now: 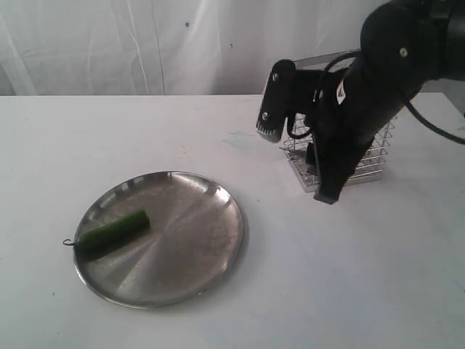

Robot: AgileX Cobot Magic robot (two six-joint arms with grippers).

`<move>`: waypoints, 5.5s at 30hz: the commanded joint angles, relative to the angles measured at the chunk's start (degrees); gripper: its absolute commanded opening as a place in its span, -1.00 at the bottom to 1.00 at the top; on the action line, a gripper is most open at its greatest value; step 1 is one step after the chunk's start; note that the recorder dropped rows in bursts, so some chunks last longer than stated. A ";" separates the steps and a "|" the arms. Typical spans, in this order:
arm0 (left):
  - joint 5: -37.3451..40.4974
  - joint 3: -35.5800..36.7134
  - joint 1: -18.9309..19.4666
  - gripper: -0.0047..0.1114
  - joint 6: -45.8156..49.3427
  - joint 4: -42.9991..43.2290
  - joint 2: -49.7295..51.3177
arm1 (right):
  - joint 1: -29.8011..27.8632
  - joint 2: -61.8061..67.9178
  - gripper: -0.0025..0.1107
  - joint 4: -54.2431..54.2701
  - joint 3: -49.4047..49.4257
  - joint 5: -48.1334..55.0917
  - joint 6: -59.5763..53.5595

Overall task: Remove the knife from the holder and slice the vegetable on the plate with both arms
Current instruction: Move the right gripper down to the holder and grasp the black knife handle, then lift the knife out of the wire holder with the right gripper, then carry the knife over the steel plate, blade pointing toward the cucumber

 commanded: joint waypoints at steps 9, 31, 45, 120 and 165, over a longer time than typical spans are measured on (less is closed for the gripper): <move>0.24 0.14 0.11 -0.92 -0.40 0.21 -0.26 | 0.33 0.37 -0.09 -8.83 5.50 -11.02 -0.67; 0.24 0.14 0.11 -0.92 -0.40 0.21 -0.26 | -0.31 4.95 -0.39 -14.21 5.50 -14.36 4.49; 0.24 0.14 0.11 -0.92 -0.40 0.21 -0.26 | -0.93 3.94 -0.73 -16.77 5.03 -12.00 9.47; 0.24 0.14 0.11 -0.92 -0.40 0.21 -0.26 | 14.77 -17.28 -0.96 25.01 38.26 -54.72 27.49; 0.24 0.14 0.11 -0.92 -0.40 0.21 -0.26 | 16.40 6.78 -0.96 24.29 27.42 -41.34 22.85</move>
